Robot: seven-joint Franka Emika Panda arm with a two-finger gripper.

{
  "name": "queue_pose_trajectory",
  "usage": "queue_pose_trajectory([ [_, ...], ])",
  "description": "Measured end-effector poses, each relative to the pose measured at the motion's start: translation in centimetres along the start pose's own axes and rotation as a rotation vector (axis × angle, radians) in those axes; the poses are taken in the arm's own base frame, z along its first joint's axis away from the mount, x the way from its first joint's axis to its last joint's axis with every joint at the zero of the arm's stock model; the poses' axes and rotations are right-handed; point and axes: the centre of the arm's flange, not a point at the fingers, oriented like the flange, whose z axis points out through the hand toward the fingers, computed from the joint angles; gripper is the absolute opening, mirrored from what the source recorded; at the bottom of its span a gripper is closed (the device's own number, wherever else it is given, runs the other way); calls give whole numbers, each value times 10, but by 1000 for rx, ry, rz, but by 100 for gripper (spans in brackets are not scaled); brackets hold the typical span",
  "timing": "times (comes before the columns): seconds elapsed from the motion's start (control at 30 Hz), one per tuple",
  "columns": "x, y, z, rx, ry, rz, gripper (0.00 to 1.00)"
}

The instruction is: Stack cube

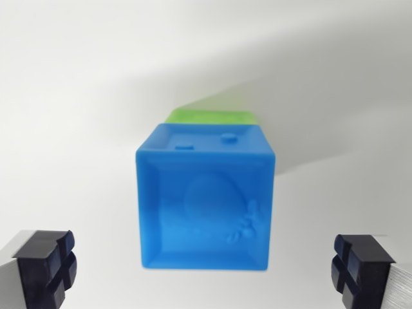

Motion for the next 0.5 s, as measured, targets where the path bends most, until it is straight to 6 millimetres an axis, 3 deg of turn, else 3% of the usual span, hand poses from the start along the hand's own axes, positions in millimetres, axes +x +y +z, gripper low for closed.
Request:
queue_pose_trajectory([
  [0.5,-1,0,-61,1,-1,0,100],
])
